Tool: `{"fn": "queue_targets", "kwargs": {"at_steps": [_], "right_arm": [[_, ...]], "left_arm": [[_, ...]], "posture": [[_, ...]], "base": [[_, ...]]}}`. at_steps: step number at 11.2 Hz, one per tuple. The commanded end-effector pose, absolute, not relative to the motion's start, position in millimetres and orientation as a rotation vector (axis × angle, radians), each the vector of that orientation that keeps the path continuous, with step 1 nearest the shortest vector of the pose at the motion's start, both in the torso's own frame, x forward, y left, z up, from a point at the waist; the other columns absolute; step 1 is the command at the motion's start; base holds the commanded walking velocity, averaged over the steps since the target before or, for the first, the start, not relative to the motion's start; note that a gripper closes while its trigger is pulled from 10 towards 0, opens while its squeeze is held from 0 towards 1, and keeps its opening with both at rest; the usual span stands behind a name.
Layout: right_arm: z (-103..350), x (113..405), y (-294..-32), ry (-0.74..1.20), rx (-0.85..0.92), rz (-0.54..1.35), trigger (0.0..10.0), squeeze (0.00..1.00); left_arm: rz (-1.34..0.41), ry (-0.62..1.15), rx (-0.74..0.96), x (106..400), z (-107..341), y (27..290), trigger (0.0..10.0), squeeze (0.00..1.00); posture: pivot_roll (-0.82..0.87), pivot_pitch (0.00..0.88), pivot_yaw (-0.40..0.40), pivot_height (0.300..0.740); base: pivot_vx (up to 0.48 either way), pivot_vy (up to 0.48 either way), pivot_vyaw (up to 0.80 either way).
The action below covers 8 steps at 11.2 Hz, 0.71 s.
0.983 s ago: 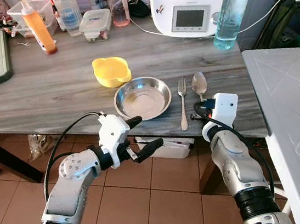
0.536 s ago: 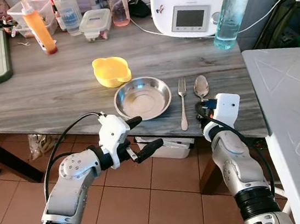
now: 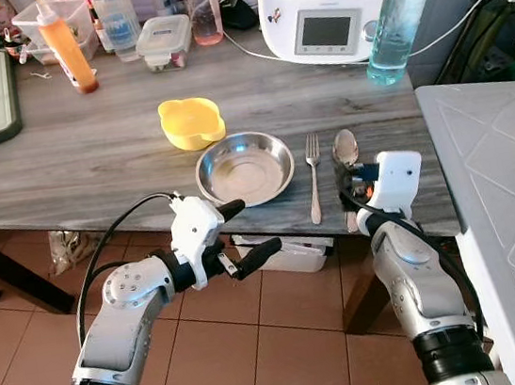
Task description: Setting the table
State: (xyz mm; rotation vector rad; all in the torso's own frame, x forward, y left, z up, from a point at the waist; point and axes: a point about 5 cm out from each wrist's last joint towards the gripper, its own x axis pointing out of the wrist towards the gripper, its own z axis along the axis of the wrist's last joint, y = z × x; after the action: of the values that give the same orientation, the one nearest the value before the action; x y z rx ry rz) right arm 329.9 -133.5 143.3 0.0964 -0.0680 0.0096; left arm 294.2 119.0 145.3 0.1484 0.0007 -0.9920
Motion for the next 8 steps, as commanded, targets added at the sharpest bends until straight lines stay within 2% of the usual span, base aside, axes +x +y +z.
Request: {"fn": "queue_targets", "kwargs": {"at_steps": [1,5,8], "right_arm": [[147.7,326.8,-131.8,-0.100,0.077,0.028,10.0,1.00],[172.7,316.9,-134.6,-0.242,-0.077,0.010,10.0,1.00],[193.1,310.2,-152.0,-0.334,-0.139,-0.077,10.0,1.00]], "left_arm": [[-0.999,-0.008,0.163,295.4,147.4,116.8,10.0,0.00],[-0.994,-0.030,0.158,298.3,150.9,113.4,10.0,0.00],[-0.980,-0.044,0.147,299.7,151.3,110.4,10.0,0.00]], "posture": [[0.13,0.157,0.035,0.740],[0.13,0.147,0.034,0.740],[0.12,0.137,0.033,0.740]], "base": [[0.000,0.000,0.00],[0.000,0.000,0.00],[0.000,0.000,0.00]]}}
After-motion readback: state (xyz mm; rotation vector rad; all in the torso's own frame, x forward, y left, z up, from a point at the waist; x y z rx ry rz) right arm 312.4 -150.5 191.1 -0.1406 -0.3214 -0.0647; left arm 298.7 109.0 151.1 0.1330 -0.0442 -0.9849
